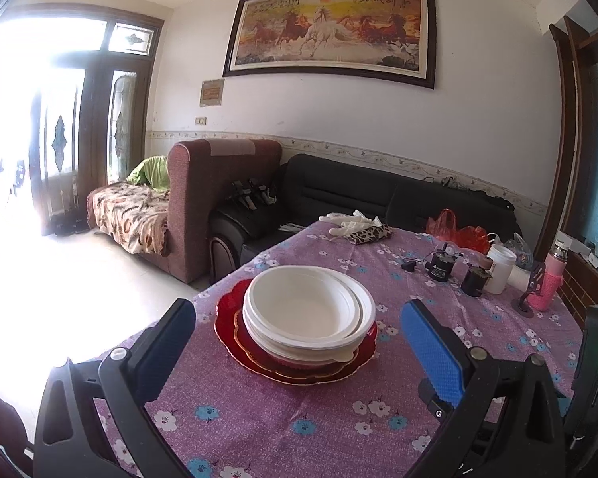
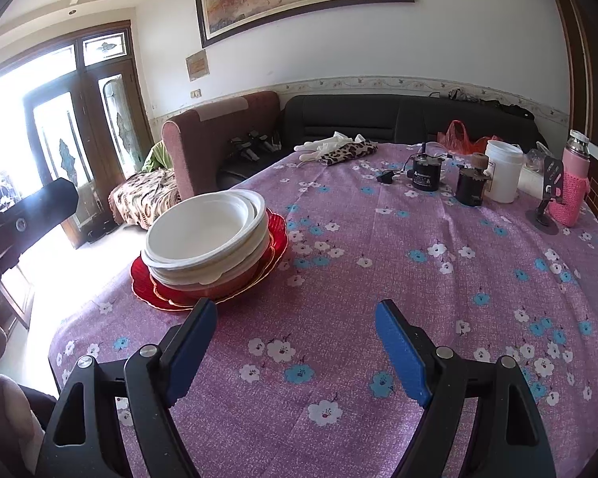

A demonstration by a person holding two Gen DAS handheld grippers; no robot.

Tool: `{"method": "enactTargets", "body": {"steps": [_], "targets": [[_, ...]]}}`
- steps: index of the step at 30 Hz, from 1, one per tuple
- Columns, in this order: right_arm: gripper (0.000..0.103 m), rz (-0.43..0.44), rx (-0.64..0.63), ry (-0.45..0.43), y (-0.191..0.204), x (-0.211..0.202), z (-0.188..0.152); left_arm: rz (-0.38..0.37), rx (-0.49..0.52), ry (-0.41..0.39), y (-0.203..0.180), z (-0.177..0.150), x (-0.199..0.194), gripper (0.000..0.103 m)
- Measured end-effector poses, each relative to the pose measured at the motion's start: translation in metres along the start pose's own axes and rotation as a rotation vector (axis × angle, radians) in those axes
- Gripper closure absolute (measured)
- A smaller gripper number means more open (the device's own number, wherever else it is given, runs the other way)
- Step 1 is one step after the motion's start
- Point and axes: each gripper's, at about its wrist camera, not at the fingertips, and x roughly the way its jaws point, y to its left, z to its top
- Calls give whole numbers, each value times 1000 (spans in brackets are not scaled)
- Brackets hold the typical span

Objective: Organize plates and bowls

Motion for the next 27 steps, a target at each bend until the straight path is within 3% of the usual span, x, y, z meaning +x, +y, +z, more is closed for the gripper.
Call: {"method": "enactTargets", "body": {"steps": [3,10,16,27], "targets": [[18,7,-6,15,3,3,-3,-13,12,85,-2,-3,14,0],[17,32,-47,52,23,13,-7,49,84,183,-7,-19,36,0],[17,39,-66,71,33,22,-8,0,30,290,6,-27,54,0],[17,38,-125,109,54,38,-7,48,-53,312,43,-23,65,0]]}}
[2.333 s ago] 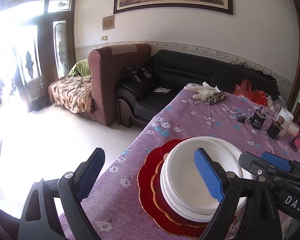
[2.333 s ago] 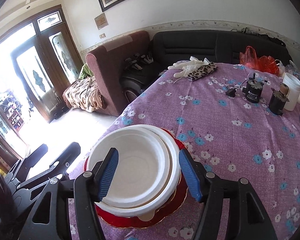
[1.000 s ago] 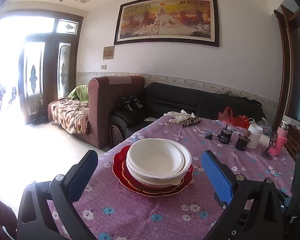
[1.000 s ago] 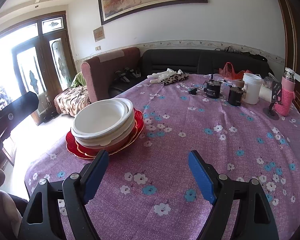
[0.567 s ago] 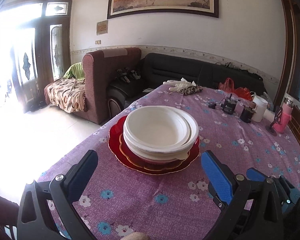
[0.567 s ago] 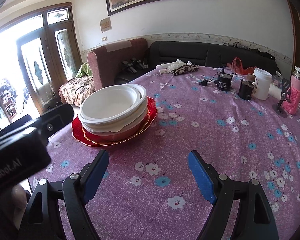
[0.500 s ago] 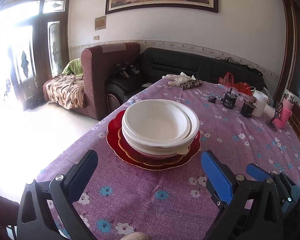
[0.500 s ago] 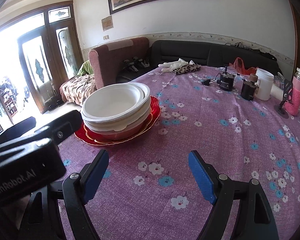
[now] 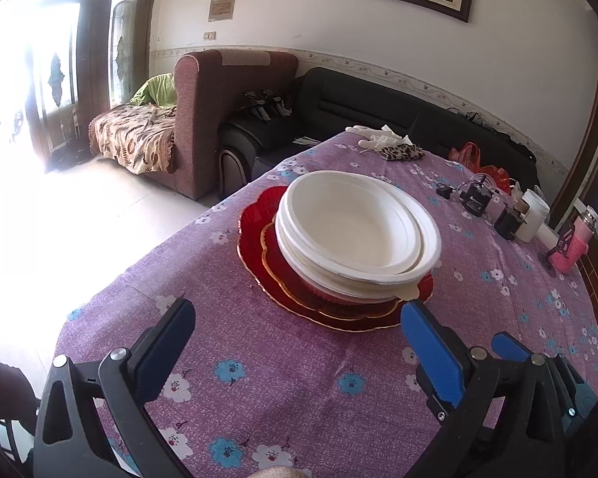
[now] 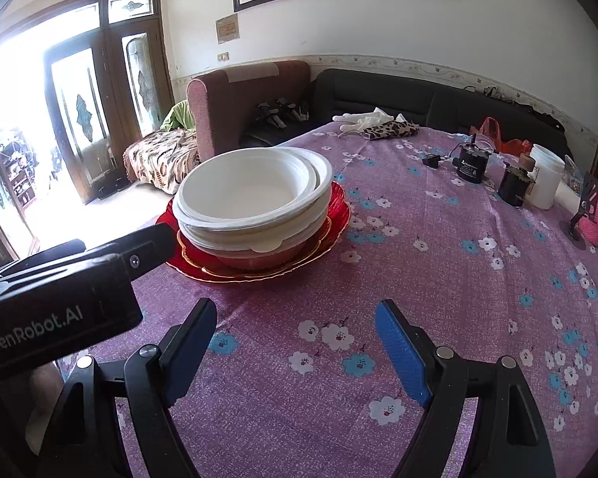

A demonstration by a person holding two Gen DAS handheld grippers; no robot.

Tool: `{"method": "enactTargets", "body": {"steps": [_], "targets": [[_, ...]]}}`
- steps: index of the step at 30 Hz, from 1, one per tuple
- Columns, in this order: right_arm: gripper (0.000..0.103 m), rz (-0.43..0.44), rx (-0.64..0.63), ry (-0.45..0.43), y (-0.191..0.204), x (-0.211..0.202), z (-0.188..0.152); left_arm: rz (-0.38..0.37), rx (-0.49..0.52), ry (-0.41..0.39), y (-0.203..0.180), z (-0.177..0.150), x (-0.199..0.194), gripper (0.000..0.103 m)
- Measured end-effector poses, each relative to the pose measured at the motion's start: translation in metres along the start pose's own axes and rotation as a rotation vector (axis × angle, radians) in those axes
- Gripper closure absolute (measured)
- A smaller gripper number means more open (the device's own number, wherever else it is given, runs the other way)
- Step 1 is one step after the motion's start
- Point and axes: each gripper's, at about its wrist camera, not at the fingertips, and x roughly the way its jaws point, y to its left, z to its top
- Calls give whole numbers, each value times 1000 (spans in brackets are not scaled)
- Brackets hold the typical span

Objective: Organize plates and bowls

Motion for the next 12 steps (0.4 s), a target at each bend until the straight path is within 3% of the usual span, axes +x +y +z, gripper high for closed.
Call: {"method": "enactTargets", "body": {"steps": [8,12], "targets": [[17,52,-46,26,25,19,13,36,-120,36,44,5,3,0],[17,100,-26,42,30,25,17,3,-182,85,59,3,8,0]]}}
